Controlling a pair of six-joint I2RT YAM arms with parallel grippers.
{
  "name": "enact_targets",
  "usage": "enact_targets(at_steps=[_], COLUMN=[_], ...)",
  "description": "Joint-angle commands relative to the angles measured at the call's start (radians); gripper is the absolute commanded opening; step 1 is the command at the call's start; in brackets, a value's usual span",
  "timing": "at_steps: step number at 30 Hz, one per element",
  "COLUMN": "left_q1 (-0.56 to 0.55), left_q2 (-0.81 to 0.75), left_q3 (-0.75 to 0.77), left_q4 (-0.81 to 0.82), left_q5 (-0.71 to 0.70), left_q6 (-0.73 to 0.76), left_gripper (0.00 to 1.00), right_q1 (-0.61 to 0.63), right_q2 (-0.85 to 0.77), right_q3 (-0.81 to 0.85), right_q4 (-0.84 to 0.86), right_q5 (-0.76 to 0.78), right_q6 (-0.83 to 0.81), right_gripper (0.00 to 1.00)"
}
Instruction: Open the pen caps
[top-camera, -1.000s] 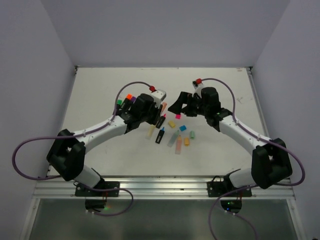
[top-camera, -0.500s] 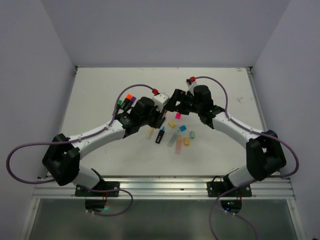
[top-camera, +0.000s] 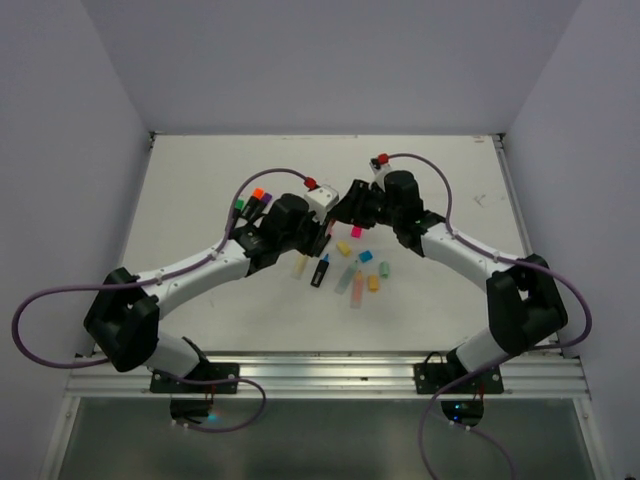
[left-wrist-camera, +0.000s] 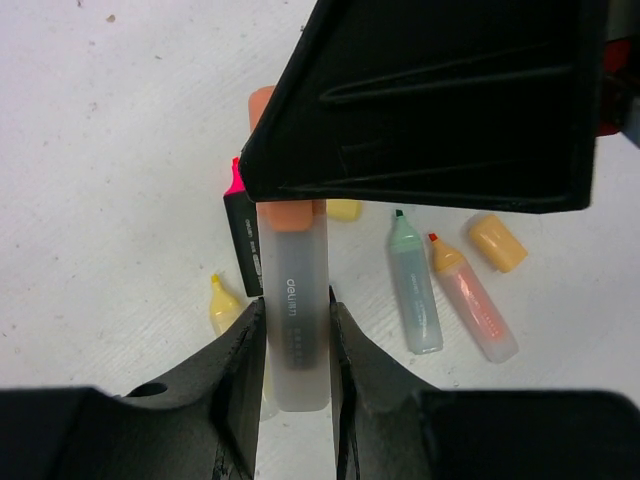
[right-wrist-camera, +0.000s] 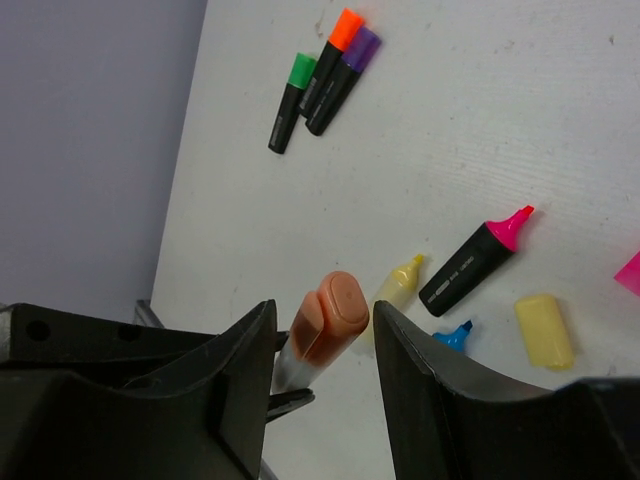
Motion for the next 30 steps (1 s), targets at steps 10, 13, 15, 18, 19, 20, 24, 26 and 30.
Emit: enact_targets(at_steps=[10,13,15,18,19,20,24,26,30], left_q1=[-0.004,-0.004,-0.004,0.002,0.007,0.019,0.097,0.158,0.202], left_q2=[-0.055,-0.058,-0.073,-0.096,-0.104,-0.112,-0.162,-0.187,-0.207], left_q3=[-0.015,-0.03,-0.044,-0.055,-0.056,-0.059,-0.087,-0.108,-0.118], left_q4=[0.071,0.079,0.088,0.087,0.085,0.087,0.124,0.18,0.219], left_q5=[0.022,0.054,0.053,0.059,0.067,0.077,0.245,0.335,0.511], left_q6=[0.017,-0.002,-0.014,-0.02,-0.022,-0.023,-0.06,-0.078,-0.094], left_gripper=[0.15,0.18,0.3,0.48,0.63,0.69,0.78,0.78,0.73], right_q1=[0.004,0.004,0.002,0.002,0.0,0.0,-0.004,-0.004,-0.004], right_q2=[0.007,-0.022,-0.045,-0.068,-0.071,-0.077,-0.1,-0.105,-0.111], right_q3=[0.015,0.009,0.003,-0.003,-0.006,-0.006,-0.034,-0.044,-0.038], right_q4=[0.083,0.086,0.085,0.074,0.072,0.074,0.153,0.208,0.301], right_q5=[-0.041,-0.053,-0.055,-0.067,-0.073,-0.081,-0.147,-0.219,-0.319], right_q6=[0.018,-0.008,-0.029,-0.086,-0.107,-0.115,-0.13,-0.127,-0.127], right_gripper=[0.21,0.05,0.0,0.0,0.0,0.0,0.0,0.0,0.0])
